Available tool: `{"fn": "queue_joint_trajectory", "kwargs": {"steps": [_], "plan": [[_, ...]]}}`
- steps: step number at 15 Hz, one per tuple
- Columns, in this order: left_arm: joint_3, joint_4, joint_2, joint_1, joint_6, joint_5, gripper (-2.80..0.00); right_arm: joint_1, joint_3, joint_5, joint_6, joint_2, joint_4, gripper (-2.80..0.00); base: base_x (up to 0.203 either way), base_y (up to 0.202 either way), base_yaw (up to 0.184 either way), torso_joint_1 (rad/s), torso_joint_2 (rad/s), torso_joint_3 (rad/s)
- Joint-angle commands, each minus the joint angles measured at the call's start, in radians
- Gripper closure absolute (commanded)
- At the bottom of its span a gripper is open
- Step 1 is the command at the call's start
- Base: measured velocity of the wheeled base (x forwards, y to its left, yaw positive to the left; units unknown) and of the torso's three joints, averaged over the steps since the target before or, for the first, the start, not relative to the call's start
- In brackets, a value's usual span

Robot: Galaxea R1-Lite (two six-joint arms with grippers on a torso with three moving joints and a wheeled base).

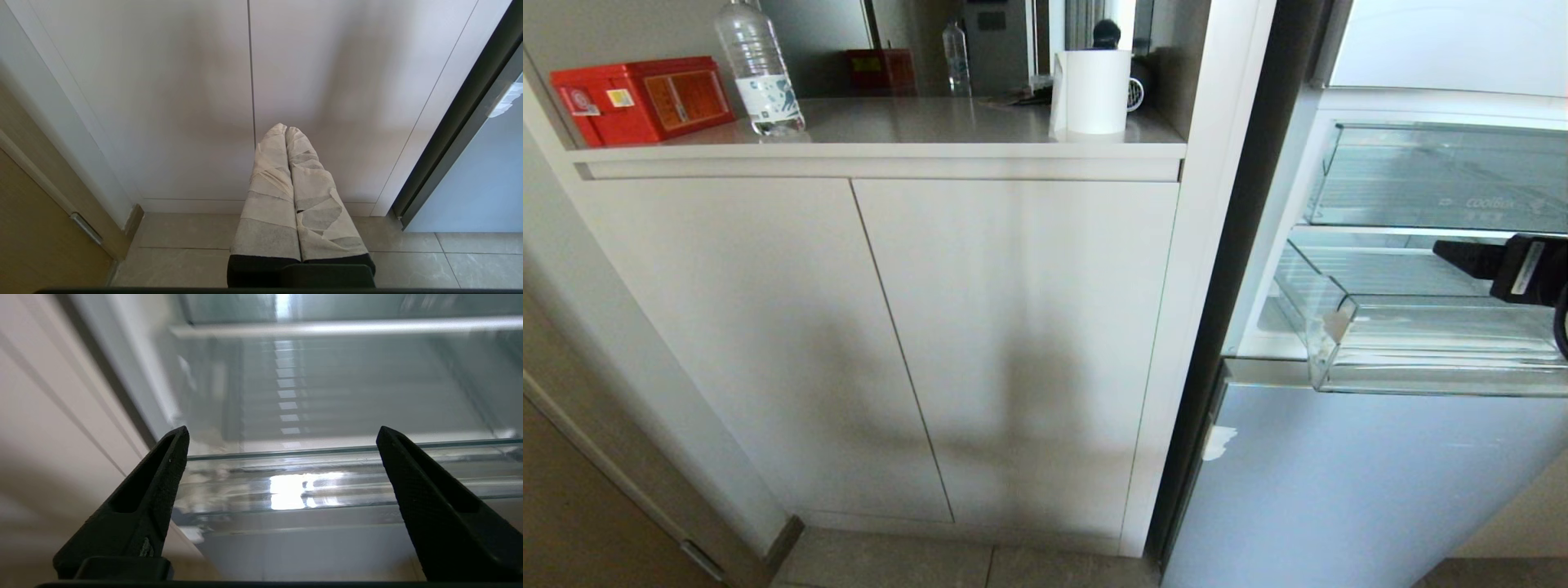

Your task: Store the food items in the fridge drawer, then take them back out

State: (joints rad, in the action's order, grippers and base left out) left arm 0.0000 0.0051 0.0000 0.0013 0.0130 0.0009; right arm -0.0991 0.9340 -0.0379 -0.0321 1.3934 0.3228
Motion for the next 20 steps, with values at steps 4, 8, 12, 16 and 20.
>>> {"fn": "queue_joint_trajectory", "kwargs": {"steps": [4, 8, 12, 16, 20], "plan": [[0.000, 0.000, 0.002, 0.000, 0.001, -0.001, 0.00, -0.054, 0.430, -0.003, 0.018, 0.364, -0.362, -2.80, 0.000, 0.000, 0.000, 0.000, 0.00, 0.000], [0.000, -0.001, 0.002, 0.000, 0.001, 0.001, 0.00, -0.061, 0.659, -0.004, 0.027, 0.488, -0.591, -2.80, 0.000, 0.000, 0.000, 0.000, 0.00, 0.000], [0.000, 0.000, 0.002, 0.000, 0.001, 0.001, 0.00, -0.072, 0.829, -0.014, 0.081, 0.528, -0.921, -2.80, 0.000, 0.000, 0.000, 0.000, 0.00, 0.000], [0.000, -0.001, 0.002, 0.000, -0.001, 0.001, 0.00, -0.086, 0.806, -0.050, 0.094, 0.473, -1.073, -2.80, 0.000, 0.000, 0.000, 0.000, 0.00, 0.000], [0.000, -0.001, 0.002, 0.000, 0.001, 0.000, 0.00, -0.112, 0.672, -0.050, 0.116, 0.338, -1.084, -2.80, 0.000, 0.000, 0.000, 0.000, 0.00, 0.000]]}}
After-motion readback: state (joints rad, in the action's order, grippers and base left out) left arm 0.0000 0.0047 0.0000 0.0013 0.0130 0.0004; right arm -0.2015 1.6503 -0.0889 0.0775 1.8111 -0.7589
